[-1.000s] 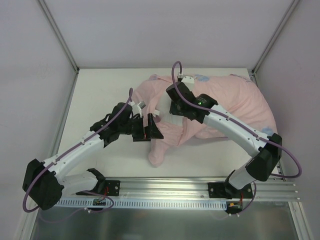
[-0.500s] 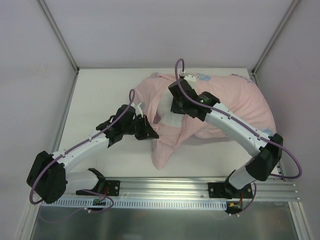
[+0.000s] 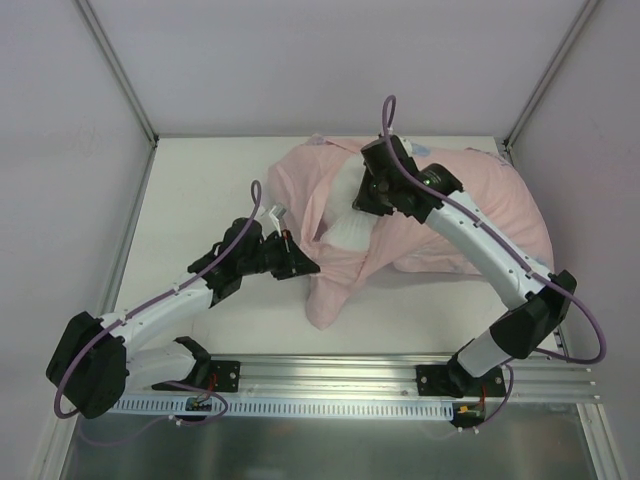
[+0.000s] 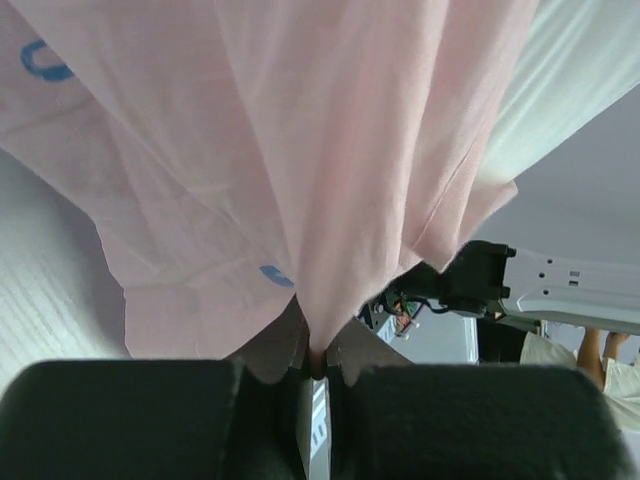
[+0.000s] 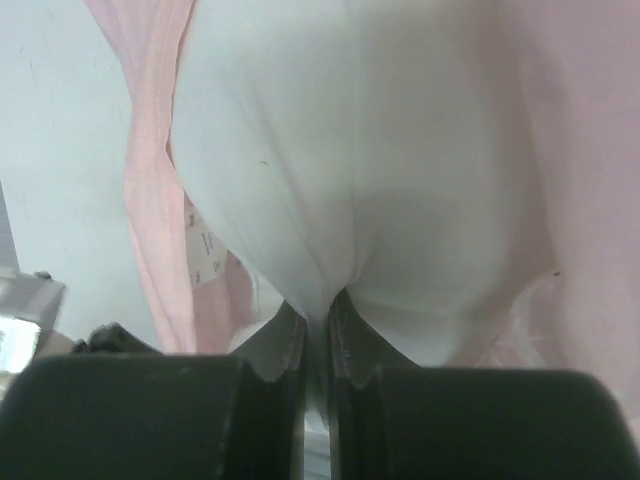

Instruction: Remove the pillowcase from the pillow

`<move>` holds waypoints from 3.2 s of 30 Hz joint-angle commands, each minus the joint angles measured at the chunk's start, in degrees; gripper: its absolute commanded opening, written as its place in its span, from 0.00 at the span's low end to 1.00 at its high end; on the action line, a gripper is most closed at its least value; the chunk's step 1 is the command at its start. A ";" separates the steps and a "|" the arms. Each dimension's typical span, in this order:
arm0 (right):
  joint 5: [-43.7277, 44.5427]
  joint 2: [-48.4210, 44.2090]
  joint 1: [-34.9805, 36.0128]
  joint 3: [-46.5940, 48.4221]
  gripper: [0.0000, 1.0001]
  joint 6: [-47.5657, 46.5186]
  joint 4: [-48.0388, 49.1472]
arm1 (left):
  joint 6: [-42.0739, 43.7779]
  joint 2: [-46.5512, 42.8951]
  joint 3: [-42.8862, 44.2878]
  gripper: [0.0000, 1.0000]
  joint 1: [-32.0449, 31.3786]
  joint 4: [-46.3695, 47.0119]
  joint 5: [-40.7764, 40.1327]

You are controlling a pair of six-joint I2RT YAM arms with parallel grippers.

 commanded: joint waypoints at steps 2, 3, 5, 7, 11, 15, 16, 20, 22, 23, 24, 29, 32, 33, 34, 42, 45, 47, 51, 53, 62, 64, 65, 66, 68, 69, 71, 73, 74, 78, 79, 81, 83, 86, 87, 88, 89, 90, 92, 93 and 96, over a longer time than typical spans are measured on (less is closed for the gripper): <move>8.54 -1.81 -5.97 10.48 0.01 -0.10 8.29 | 2.08 -0.03 -3.87 0.00 -1.30 -12.80 2.66; 8.46 -1.28 -6.40 10.66 0.01 -0.27 8.03 | 2.34 -0.74 -3.87 0.00 -1.30 -12.72 4.23; 8.63 0.13 -6.84 10.31 0.01 -0.54 7.94 | 2.78 -3.19 -4.05 0.00 -1.56 -12.89 5.74; 8.28 1.09 -7.55 9.35 0.01 -0.37 7.94 | 3.40 -5.13 -4.40 0.00 -1.82 -12.98 7.32; 6.26 2.50 -7.90 7.68 0.01 0.69 8.29 | 3.05 -9.44 -5.71 0.00 -2.00 -14.21 4.87; 1.09 -1.00 -7.81 3.99 0.01 1.22 12.23 | 1.29 -6.56 -5.28 0.00 -1.91 -14.39 0.74; 0.12 -1.88 -7.90 2.85 0.01 0.87 12.50 | 0.85 -4.20 -4.84 0.00 -1.91 -14.47 -1.88; -4.28 -8.29 -6.85 -3.56 0.01 -1.06 13.48 | 1.46 1.97 -0.10 0.00 -1.21 -15.08 -4.28; -6.04 -12.95 -6.23 -7.77 0.01 -3.08 12.86 | 2.34 2.85 3.32 0.00 0.54 -16.31 -3.84; -7.18 -14.53 -5.62 -12.67 0.01 -3.70 11.99 | 3.82 2.51 4.38 0.00 2.37 -18.23 -3.75; -7.97 -16.20 -5.36 -15.67 0.01 -4.40 11.98 | 4.62 2.07 5.26 0.04 3.52 -19.21 -3.84; -11.32 -26.32 -5.09 -30.01 0.01 -4.50 12.59 | 9.01 -1.27 8.95 0.53 11.79 -21.94 -1.64; -12.90 -28.78 -4.30 -32.75 0.01 -4.32 13.12 | 10.86 -0.40 14.30 0.68 12.15 -23.26 -2.08; -13.08 -28.96 -4.04 -32.76 0.01 -4.41 13.03 | 11.13 0.13 15.45 0.70 12.15 -23.26 -1.64; -13.08 -28.87 -3.60 -32.41 0.01 -4.76 12.86 | 11.31 1.09 16.51 0.71 11.71 -23.35 -0.77; -12.46 -25.89 -1.58 -29.33 0.01 -6.25 11.80 | 14.74 6.72 26.27 0.87 0.38 -25.72 -3.31; -12.38 -25.53 -0.78 -28.10 0.01 -6.43 11.72 | 14.91 7.86 26.80 0.87 -1.56 -25.72 -4.89; -12.46 -25.36 -0.26 -27.31 0.01 -6.60 11.45 | 14.82 9.35 27.24 0.86 -2.17 -25.64 -5.07; -12.81 -25.71 0.36 -26.08 0.01 -6.61 10.66 | 14.74 14.44 28.91 0.81 -3.50 -25.64 -6.99; -13.08 -26.50 0.71 -25.73 0.01 -6.34 10.57 | 13.69 16.56 30.14 0.68 -3.50 -25.64 -7.35; -12.99 -30.27 1.68 -26.51 0.01 -7.75 5.57 | 12.81 22.19 37.26 0.00 1.94 -25.37 -6.13; -13.08 -31.94 1.68 -28.44 0.01 -8.10 5.30 | 12.71 21.93 37.00 0.00 5.81 -25.37 -4.89; -13.34 -34.04 1.68 -29.14 0.01 -8.19 5.30 | 13.06 22.19 36.91 0.00 6.86 -25.37 -4.46; -15.26 -35.10 1.68 -29.85 0.01 -8.27 5.47 | 13.76 22.37 36.91 0.00 7.83 -25.46 -4.28; -16.50 -38.60 1.68 -31.17 0.01 -8.28 5.65 | 14.56 22.98 36.82 0.00 10.03 -25.55 -4.27; -16.94 -39.76 1.68 -31.43 0.01 -8.19 6.26 | 14.73 24.03 36.73 0.00 10.65 -25.55 -4.28; -18.17 -41.87 1.68 -31.53 0.01 -8.27 6.53 | 14.39 25.00 36.91 0.00 12.40 -25.64 -2.87; -18.96 -43.55 1.68 -30.39 0.01 -8.54 4.70 | 13.68 26.06 37.17 0.00 12.94 -25.72 -2.69; -19.75 -43.81 1.68 -29.25 0.01 -8.80 3.90 | 13.59 26.67 37.96 0.00 13.46 -25.72 -2.69; -21.51 -45.74 1.68 -29.33 0.01 -9.77 1.70 | 13.07 27.90 40.59 0.00 14.96 -25.72 -2.08; -22.47 -46.01 1.68 -29.50 0.01 -9.94 1.52 | 13.24 28.34 41.82 0.00 15.22 -25.64 -1.82; -23.36 -46.71 1.68 -30.72 0.01 -10.12 1.96 | 13.77 30.53 42.97 0.00 15.49 -25.72 -0.85; -24.50 -48.29 1.68 -31.17 0.01 -10.38 3.10 | 13.59 32.38 43.68 0.00 16.54 -25.72 -0.67; -24.24 -50.05 1.68 -30.38 0.01 -11.52 2.23 | 12.72 33.79 43.59 0.00 18.65 -25.72 -0.58; -23.98 -50.49 1.59 -29.95 0.01 -11.87 1.35 | 12.80 34.05 43.76 0.00 19.09 -25.64 -0.67; -23.89 -50.93 1.59 -29.77 0.01 -12.23 1.00 | 12.80 34.32 44.37 0.00 19.79 -25.64 -0.76; -24.15 -51.46 1.68 -29.59 0.01 -13.01 0.64 | 12.80 34.76 44.64 0.00 20.14 -25.64 -0.59; -24.33 -51.72 1.59 -29.50 0.01 -13.37 0.21 | 12.80 34.93 45.08 0.00 20.49 -25.72 -0.50; -24.59 -51.90 1.68 -29.59 0.01 -13.72 -0.06 | 12.63 35.37 46.31 0.00 21.37 -25.72 0.03; -25.11 -51.81 1.59 -29.77 0.01 -13.98 0.20 | 12.80 35.46 46.75 0.00 21.38 -25.72 0.03; -26.26 -50.50 1.59 -30.73 0.01 -13.29 2.65 | 12.89 36.95 48.51 0.00 21.38 -25.72 1.26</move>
